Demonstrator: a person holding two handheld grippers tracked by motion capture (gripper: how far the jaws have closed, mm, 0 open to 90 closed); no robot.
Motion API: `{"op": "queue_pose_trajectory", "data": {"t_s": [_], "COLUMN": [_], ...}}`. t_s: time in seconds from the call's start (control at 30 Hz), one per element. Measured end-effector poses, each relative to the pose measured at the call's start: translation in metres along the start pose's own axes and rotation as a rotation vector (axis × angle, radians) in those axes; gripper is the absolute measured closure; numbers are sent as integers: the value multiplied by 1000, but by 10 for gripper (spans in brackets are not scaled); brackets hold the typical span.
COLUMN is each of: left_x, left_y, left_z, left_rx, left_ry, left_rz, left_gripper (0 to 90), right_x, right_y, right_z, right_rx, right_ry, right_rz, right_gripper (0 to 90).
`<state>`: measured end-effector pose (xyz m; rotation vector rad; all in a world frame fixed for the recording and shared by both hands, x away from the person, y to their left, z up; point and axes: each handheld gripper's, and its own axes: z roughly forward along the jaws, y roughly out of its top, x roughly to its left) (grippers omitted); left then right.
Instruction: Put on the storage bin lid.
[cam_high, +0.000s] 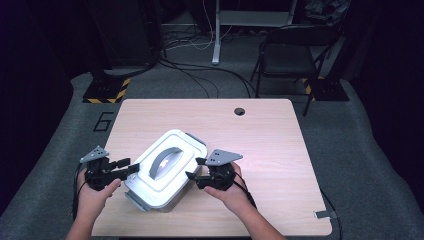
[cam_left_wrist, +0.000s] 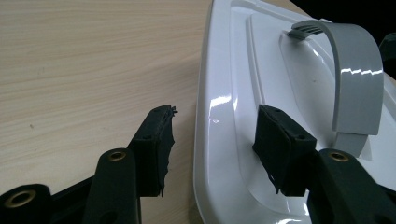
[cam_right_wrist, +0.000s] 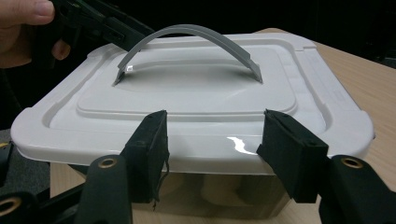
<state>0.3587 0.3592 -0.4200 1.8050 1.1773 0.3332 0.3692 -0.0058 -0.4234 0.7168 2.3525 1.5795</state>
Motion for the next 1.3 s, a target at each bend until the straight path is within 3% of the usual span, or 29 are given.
{"op": "queue_pose_trajectory", "data": {"t_s": [0.17, 0.3, 0.6, 0.93, 1.1, 1.3], "left_x": [2, 7, 25, 48, 59, 69], "left_y": [3, 6, 2, -8, -14, -20], "left_z": [-6, -16, -25, -21, -13, -7], "left_rx": [-36, -71, -102, -101, -82, -61], "left_ry": [-7, 12, 62, 122, 137, 158], "left_rz": [1, -1, -38, -64, -74, -78], "left_gripper": [412, 401, 395, 370, 364, 345], "right_x": [-1, -6, -17, -35, -45, -58], "right_y": [1, 0, -7, -19, -29, -39], "right_z": [-7, -15, -28, -41, -45, -51], "right_rx": [1, -9, -12, 4, 28, 54], "right_ry": [-12, -33, -83, -156, -191, -246], "right_rz": [0, 14, 49, 89, 131, 141], "right_gripper": [395, 393, 391, 379, 376, 359]}}
